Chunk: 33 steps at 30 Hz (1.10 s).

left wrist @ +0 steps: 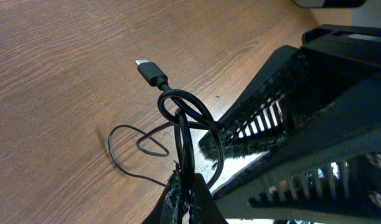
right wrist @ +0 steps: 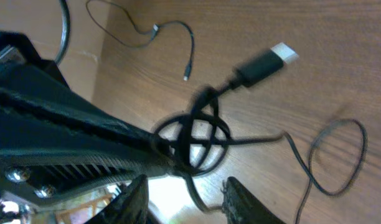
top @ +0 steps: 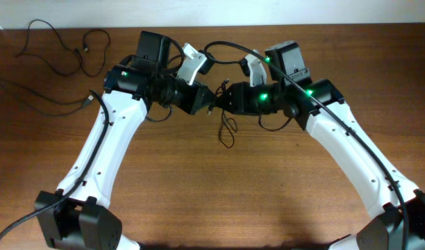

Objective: Untangle cables

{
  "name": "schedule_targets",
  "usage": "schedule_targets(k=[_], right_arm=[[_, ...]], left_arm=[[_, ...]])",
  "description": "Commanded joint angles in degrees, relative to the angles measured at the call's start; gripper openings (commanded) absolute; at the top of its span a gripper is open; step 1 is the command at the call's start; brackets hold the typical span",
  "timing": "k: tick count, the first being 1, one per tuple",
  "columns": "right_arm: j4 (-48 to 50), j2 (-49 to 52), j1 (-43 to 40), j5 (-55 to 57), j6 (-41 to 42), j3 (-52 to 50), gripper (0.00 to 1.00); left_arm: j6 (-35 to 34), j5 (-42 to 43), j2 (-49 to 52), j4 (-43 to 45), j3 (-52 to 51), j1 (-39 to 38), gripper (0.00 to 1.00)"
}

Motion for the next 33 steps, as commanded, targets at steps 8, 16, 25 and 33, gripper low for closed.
schedule_targets(k=[8,16,25,33], right_arm=[[-7.04,-0.35,1.05,-0.26,0.5,0.13,0.04],[-5.92,-0.35,1.01,-5.57,-1.03,0.13,0.21],[-0.94,-0.33,1.09,-0.63,-0.96,0.11,0.47],[0.68,3.28,1.16,1.75,0.74,0.11,0.35]], left_arm=[[-17.14,-21.27,-0.46,0.33,0.68,2.21,0.0],[-19.78,-16.63,-0.46,0.76,0.68,2.84,0.0],[-14.82,-5.35,-0.46,1.03,0.68,0.52,0.0],[-14.82,-3.06,-0.46,1.44,0.68,-0.44,0.0]])
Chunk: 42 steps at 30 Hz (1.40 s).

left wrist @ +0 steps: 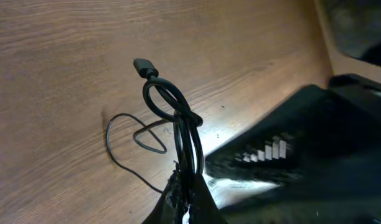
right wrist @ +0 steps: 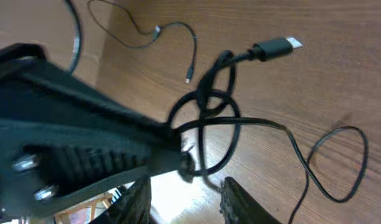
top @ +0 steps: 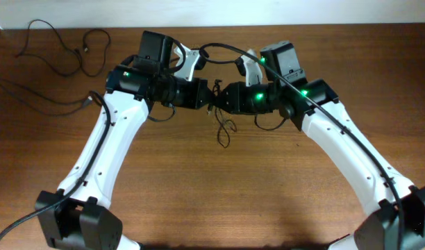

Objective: Untangle cables

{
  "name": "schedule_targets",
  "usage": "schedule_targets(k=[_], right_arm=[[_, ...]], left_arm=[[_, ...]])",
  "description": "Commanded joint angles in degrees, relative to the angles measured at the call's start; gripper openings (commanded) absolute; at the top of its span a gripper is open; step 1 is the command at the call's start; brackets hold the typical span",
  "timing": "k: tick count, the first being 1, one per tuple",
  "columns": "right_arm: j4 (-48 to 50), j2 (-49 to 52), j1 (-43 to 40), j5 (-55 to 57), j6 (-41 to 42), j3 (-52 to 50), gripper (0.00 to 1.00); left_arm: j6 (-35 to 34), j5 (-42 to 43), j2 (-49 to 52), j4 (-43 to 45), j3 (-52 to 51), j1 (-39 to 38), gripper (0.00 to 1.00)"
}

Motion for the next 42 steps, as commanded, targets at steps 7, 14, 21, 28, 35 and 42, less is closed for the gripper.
schedule_targets(k=[7,14,21,28,35,42], right_arm=[[-0.28,3.19,2.67,4.68,-1.33,0.11,0.43],[2.23,3.82,5.16,9.51,-1.31,0.11,0.2],[0.02,1.36,5.05,5.33,-1.29,0.13,0.04],[-2.29,-6.73,5.07,0.24,-1.27,0.13,0.04],[-1.55,-11.72,5.05,0.17,-1.31,0.13,0.04],[-5.51,-12.59,2.6,15.47,2.82,0.11,0.04]], left_arm=[[-5.53,7.69,-0.46,0.94,0.68,4.15,0.0],[-8.72,8.61,-0.46,0.92,0.68,4.2,0.0],[-9.11,-22.91,-0.46,-2.14,0.68,4.2,0.0],[-13.07,-33.38,-0.46,-1.92,0.68,4.2,0.22],[-13.29,-40.81,-0.46,-2.54,0.68,4.2,0.29],[-15.85,-46.12,-0.46,-3.85,0.68,4.2,0.29]])
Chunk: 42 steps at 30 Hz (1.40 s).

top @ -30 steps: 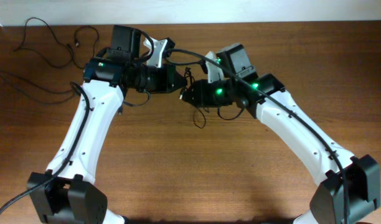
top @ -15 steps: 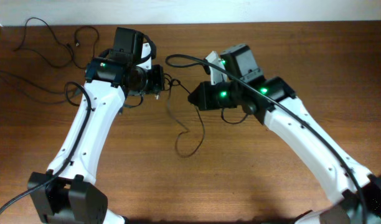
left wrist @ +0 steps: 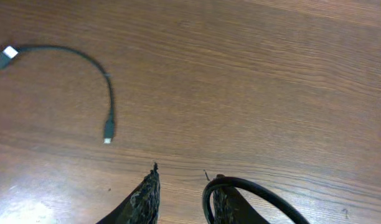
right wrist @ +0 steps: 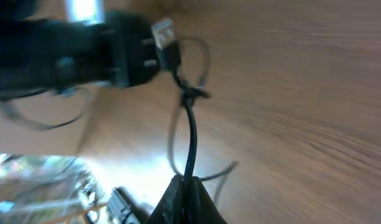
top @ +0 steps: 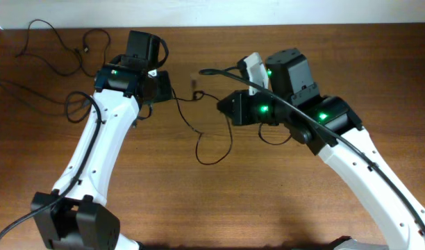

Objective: Untangle cables

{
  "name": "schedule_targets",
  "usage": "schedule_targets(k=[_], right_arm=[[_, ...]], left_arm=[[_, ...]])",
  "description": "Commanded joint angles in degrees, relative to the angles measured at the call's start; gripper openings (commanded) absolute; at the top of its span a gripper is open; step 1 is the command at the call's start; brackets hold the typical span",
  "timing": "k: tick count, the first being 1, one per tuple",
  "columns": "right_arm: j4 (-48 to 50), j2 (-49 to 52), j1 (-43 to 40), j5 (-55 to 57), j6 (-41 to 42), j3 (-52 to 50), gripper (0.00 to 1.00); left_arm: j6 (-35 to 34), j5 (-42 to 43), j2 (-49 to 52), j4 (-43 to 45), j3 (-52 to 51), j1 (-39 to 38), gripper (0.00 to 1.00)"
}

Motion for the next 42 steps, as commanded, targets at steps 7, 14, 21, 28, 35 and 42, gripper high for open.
schedule_targets(k=[7,14,21,28,35,42], right_arm=[[-4.79,-0.79,-2.05,17.92,7.45,0.11,0.04],[-1.11,-0.81,-1.97,12.83,8.9,0.13,0.04],[3.02,-0.81,-1.97,12.76,19.91,0.13,0.04],[3.69,-0.81,-1.97,27.3,21.53,0.13,0.04],[2.8,-0.81,-1.97,42.07,21.53,0.13,0.04],[1.55,-0.81,-1.95,36.61,21.49,0.13,0.09]], left_arm=[[-10.62,-7.61,-0.46,-0.52,0.68,0.55,0.22],[-10.6,-16.7,-0.46,-2.6,0.68,0.55,0.0],[-11.28,-24.02,-0.46,-3.89,0.68,0.76,0.0],[-11.23,-26.25,-0.46,-4.0,0.68,0.76,0.0],[-11.26,-32.7,-0.46,-4.33,0.68,0.96,0.0],[-5.9,-14.16,-0.46,-2.03,0.68,1.77,0.0]])
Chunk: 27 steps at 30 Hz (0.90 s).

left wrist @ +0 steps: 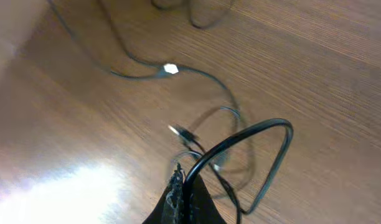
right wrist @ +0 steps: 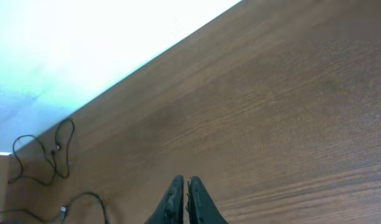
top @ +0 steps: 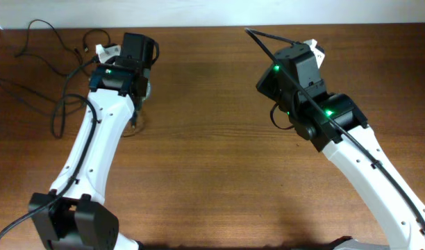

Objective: Untangle cables

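In the left wrist view my left gripper [left wrist: 178,171] is shut on a thick black cable [left wrist: 265,134] that loops out above the wood. A thin cable with a white plug [left wrist: 170,69] lies on the table beyond it. Overhead, the left gripper [top: 137,111] is at the rear left, with a cable loop [top: 131,129] below it. My right gripper [right wrist: 183,183] is shut with nothing showing between its fingers; overhead its arm [top: 296,69] sits at the rear right, the fingertips hidden under it.
Thin black cables [top: 60,48] lie spread over the table's far left corner, one forming a loop [top: 58,114] beside the left arm. The table's rear edge [right wrist: 147,59] runs close behind the right gripper. A black lead [top: 257,38] trails off the right arm.
The left gripper moved left and toward the cable pile, and is now shut on the thick black cable. The right gripper moved right and rearward; the cable it held is no longer in its jaws.
Both grippers first met at the middle rear, with a looped knot of thick black cable between them. Then the arms were apart, the cable stretched across and the right gripper shut on it. Now the cable hangs from the left gripper alone, at the left.
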{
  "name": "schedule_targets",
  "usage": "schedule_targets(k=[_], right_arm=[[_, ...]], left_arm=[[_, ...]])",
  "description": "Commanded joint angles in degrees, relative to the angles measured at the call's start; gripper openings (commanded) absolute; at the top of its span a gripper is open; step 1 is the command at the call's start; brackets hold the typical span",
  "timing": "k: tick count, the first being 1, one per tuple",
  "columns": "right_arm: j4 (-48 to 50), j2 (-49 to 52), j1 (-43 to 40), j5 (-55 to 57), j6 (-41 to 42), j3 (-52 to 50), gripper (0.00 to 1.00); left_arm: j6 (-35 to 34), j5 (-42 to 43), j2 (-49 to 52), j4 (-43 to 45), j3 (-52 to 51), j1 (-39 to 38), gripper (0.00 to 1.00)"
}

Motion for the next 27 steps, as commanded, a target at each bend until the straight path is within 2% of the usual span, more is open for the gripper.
schedule_targets(k=[1,2,4,7,10,11,14,16,21,24,27], right_arm=[[-1.29,-0.85,-0.15,-3.89,-0.02,0.13,0.19],[-1.7,-0.85,-0.17,-4.48,-0.81,0.13,0.23],[-3.63,-0.85,-0.22,-4.46,-0.9,0.13,0.28],[-6.38,-0.35,-0.22,-7.23,-4.81,0.13,0.36],[-6.58,1.4,-0.2,-15.43,-11.85,0.13,0.57],[-6.62,2.23,-0.2,-17.86,-13.07,0.13,0.61],[-6.67,5.49,-0.15,-23.45,-14.47,0.13,0.63],[-6.56,7.98,-0.15,-27.04,-14.45,0.13,0.63],[-6.58,11.02,-0.15,-27.56,-14.49,0.13,0.66],[-6.67,11.93,-0.15,-34.62,-15.98,0.13,0.66],[-7.78,12.35,-0.15,-36.59,-15.93,0.09,0.68]], left_arm=[[14.08,26.86,-0.46,3.98,0.68,0.11,0.0],[20.46,39.3,-0.48,5.25,0.7,0.09,0.0],[27.91,60.78,-1.44,6.71,0.81,0.09,0.0],[28.57,72.35,-4.2,9.75,0.92,0.09,0.0],[27.36,74.79,-6.82,10.4,0.92,0.09,0.0],[26.58,75.45,-7.56,10.56,0.92,0.09,0.0],[26.6,80.08,-10.45,11.63,0.92,0.11,0.0],[26.51,80.11,-12.09,11.65,0.92,0.09,0.0],[25.29,80.08,-14.47,11.91,0.92,0.11,0.0],[23.1,80.06,-14.91,13.4,0.92,0.11,0.0],[22.29,80.04,-14.91,14.8,0.92,0.11,0.0]])
